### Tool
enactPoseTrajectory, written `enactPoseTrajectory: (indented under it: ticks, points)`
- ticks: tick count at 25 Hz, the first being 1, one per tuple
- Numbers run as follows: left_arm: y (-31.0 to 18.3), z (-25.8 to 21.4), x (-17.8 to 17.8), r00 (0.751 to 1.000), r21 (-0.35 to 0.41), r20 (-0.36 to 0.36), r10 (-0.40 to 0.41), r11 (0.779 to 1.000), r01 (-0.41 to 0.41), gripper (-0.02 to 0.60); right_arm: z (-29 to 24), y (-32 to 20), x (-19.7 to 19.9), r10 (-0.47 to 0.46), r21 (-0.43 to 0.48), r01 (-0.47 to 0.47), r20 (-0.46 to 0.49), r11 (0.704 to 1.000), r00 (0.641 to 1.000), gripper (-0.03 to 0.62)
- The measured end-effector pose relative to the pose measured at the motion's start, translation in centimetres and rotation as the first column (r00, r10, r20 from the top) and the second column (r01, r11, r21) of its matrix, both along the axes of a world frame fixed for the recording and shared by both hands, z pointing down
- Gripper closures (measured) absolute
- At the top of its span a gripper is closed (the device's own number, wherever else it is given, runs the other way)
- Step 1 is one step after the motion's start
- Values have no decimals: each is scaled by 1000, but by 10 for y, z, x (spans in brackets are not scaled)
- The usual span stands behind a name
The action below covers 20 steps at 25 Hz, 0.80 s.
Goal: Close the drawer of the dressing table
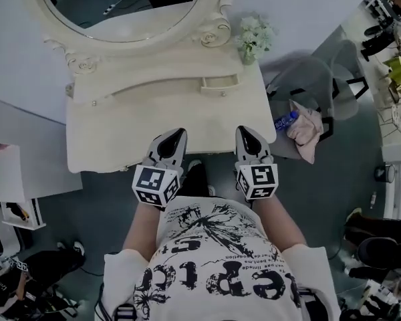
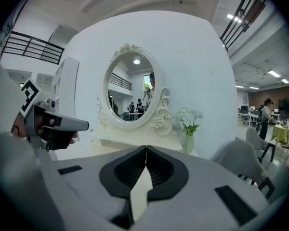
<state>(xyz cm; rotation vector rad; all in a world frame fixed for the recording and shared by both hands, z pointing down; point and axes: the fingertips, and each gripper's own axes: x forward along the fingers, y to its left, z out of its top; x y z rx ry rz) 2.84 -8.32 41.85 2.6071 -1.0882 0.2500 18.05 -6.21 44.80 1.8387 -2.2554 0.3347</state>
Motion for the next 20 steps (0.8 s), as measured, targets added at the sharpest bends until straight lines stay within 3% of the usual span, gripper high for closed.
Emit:
enactPoseTrajectory:
  ticks: [7, 12, 17, 20]
  points:
    - [-81, 21, 7, 1000, -30, 0, 3, 1000, -3, 561, 29, -76, 8, -3, -60, 3, 1, 998, 1000, 577]
    - [-141, 24, 16, 999, -2, 31, 20, 1000, -20, 561, 43, -125, 23, 38, -113, -34, 35, 993, 999, 576]
    - [-173, 37, 19, 999, -17, 29, 27, 1000, -26, 561, 73, -158, 25, 24, -190, -17, 35, 982, 999, 576]
    - [-180, 49, 18, 1000, -25, 27, 16, 1000, -15, 561, 101, -164, 20, -19, -277, 25, 24, 961, 1000, 576]
